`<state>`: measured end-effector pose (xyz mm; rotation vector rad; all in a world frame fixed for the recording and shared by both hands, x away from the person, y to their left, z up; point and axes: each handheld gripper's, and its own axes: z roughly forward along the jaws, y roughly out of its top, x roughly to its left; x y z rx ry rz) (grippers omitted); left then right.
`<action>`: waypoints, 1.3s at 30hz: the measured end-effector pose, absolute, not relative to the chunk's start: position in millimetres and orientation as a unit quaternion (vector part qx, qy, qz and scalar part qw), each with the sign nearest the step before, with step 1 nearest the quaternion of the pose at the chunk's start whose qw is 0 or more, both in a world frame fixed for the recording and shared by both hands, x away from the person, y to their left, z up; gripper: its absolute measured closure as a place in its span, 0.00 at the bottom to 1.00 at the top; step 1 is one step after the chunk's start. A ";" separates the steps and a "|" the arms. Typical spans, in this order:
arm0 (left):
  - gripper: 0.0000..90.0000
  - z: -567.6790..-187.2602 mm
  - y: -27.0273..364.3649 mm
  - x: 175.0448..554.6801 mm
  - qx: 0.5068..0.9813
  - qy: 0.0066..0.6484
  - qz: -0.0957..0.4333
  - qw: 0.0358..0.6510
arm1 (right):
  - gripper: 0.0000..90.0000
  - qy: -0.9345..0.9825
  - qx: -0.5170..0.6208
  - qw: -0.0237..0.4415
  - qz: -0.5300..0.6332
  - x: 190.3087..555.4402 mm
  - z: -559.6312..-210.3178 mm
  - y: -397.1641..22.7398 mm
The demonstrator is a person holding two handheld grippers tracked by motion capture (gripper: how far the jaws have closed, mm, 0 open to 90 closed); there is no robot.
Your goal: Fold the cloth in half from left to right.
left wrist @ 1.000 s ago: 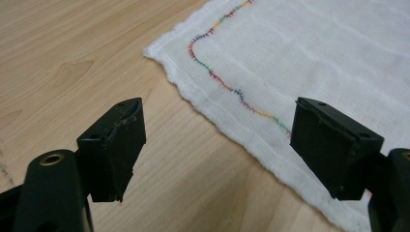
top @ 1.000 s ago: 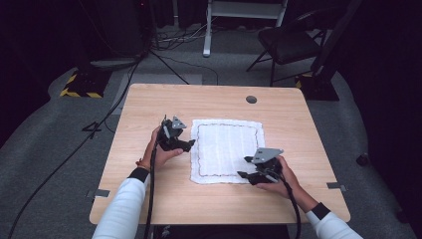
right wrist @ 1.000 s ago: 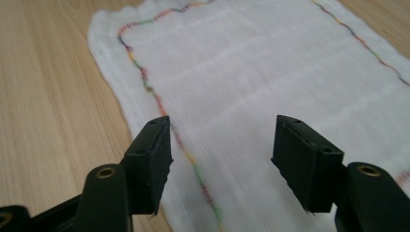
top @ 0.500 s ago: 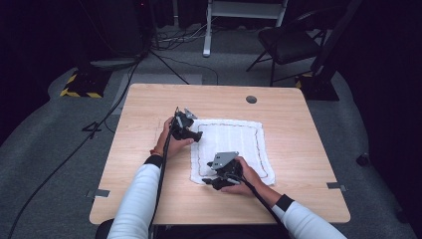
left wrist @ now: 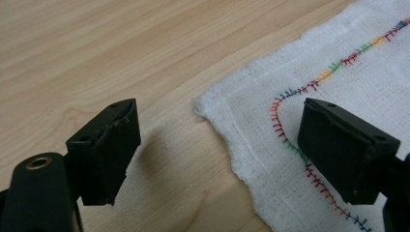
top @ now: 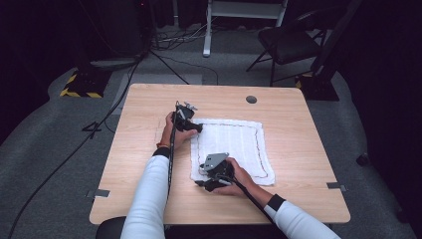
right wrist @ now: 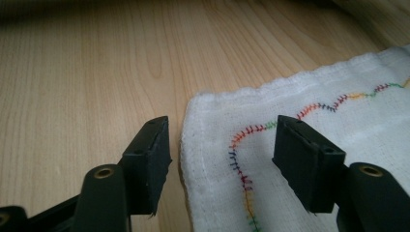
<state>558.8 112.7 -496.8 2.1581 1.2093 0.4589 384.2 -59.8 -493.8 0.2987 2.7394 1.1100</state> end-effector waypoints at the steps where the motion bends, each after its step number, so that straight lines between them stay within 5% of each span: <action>1: 0.17 -497.6 114.5 559.4 0.814 0.461 0.166 0.312 | 0.42 0.920 0.096 0.089 0.370 384.4 -494.1 -58.2; 8: 0.24 -497.7 117.7 556.7 0.824 0.439 0.150 0.325 | 0.47 0.918 0.098 0.114 0.366 389.5 -493.5 -47.5; 16: 0.72 -496.0 118.0 551.6 0.830 0.412 0.139 0.348 | 0.70 0.918 0.125 0.105 0.363 400.4 -492.6 -48.3; 21: 0.89 -494.7 116.2 551.8 0.837 0.402 0.130 0.348 | 0.86 0.924 0.126 0.110 0.344 405.3 -489.4 -43.7; 39: 0.94 -469.7 154.8 533.4 0.833 0.399 0.149 0.353 | 0.92 0.918 0.106 0.121 0.363 395.8 -471.5 -29.5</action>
